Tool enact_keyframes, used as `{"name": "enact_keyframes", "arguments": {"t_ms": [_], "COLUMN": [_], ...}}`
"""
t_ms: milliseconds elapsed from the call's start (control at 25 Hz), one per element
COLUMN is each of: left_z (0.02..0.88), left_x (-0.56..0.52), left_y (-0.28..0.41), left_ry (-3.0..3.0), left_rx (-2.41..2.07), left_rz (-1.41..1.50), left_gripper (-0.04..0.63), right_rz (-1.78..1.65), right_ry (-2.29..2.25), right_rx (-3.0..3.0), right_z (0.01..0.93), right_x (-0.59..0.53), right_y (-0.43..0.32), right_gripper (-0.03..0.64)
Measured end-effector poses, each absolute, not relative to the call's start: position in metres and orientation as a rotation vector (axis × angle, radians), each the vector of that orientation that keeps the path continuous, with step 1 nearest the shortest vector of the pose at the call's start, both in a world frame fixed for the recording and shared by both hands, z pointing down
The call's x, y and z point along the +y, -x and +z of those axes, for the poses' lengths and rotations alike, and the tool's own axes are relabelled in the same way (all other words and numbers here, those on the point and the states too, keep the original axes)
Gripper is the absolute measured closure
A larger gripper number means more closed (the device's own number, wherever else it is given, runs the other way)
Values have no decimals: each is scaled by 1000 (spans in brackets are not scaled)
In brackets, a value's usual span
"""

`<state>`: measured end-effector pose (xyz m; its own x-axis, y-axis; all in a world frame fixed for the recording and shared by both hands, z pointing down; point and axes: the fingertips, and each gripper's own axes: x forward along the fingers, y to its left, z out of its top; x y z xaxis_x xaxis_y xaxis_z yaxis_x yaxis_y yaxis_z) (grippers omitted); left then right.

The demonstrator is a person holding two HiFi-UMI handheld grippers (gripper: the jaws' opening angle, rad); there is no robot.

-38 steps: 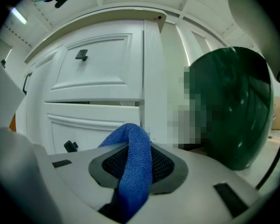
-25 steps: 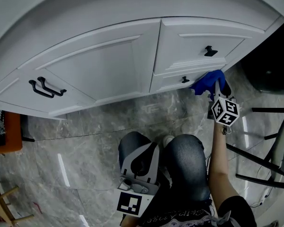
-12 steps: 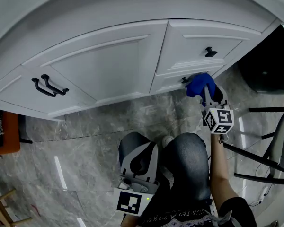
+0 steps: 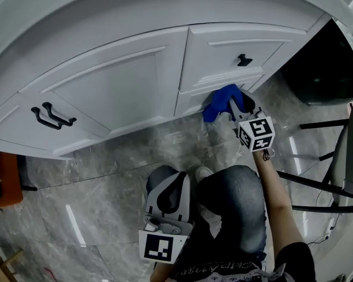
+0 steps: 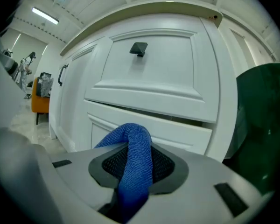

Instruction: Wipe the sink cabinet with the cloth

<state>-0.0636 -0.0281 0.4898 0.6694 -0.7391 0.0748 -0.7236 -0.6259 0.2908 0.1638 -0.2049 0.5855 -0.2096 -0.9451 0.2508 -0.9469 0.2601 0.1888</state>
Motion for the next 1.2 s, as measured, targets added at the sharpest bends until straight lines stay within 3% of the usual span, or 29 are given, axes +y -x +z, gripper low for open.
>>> {"name": "enact_keyframes", "arguments": {"t_ms": [400,840,1200], "left_z": [468,501,433], "left_x": [-16,13,34], "left_y": [28,9,-28], "left_ry": [-2584,-2541,-2580], "left_rx": [-1128,-1311,-1402], "left_rz": [17,137,67], "left_gripper": [591,591,591], "right_rz": [67,-159,-74], "right_ry": [-1676,-1735,-1679], "right_rx": [-2212,-2311,-2289], "right_z": [586,588,591], "right_x": [-210,-209,-209], "right_y": [-159,-159,-159], "right_gripper": [502,503,503]}}
